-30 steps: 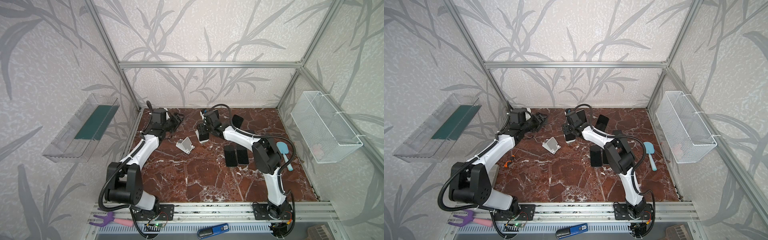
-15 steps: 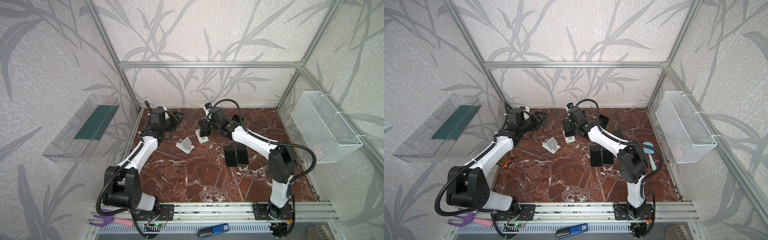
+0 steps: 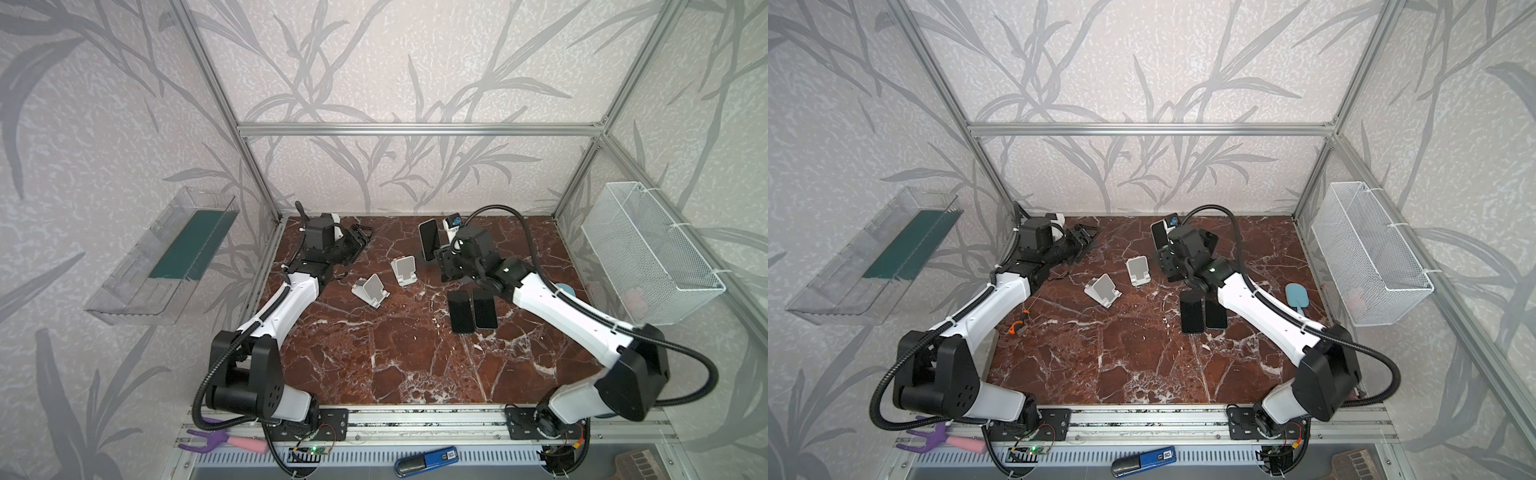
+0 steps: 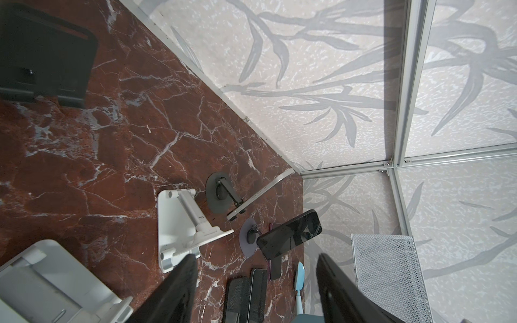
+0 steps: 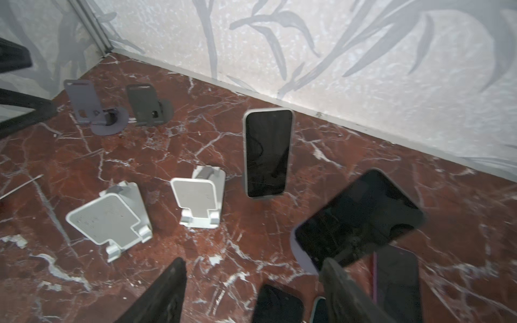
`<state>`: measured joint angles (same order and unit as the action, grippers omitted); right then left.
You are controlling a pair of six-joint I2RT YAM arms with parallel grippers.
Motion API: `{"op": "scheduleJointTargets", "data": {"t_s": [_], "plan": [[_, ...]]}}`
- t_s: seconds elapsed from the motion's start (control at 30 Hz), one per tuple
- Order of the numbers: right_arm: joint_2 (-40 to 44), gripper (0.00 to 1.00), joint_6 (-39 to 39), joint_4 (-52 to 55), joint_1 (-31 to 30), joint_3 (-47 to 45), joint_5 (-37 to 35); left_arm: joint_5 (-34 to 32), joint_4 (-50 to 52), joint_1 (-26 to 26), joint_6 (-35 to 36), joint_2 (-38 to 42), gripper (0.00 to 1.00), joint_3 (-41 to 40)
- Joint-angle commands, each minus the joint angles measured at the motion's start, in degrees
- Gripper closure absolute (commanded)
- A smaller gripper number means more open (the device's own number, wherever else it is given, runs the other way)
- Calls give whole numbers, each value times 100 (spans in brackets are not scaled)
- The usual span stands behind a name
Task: Remove the phone from the phone stand
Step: Place the phone to the middle-right of the table.
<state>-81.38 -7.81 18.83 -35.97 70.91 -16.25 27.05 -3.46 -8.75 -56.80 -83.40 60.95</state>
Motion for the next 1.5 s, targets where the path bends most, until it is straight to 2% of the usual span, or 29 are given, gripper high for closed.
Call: {"op": "scheduleJointTargets", "data": {"t_s": [0.0,0.17,0.3,0.4,0.67,0.97,1.47], "plan": [[720,32,135,493,499,-405,-487,97,-146,-27,-77,-21,32,-48],[1403,33,94,876,1310,-1219,-435,114,-155,-26,-60,-71,32,-39],[1502,34,-213,1226,1847,-1695,-685,134,-179,-22,-77,-141,32,-39],[1512,34,-481,1302,2155,-1917,-436,143,-183,-27,-91,-191,32,-48],[887,34,-584,1179,2533,-2266,45,173,-199,-24,-100,-271,32,-30],[156,34,-297,1465,2749,-2038,614,214,-213,-5,-94,-278,32,-22],[-827,32,7,1805,2867,-1775,995,660,-590,49,-502,-420,33,-21]]}}
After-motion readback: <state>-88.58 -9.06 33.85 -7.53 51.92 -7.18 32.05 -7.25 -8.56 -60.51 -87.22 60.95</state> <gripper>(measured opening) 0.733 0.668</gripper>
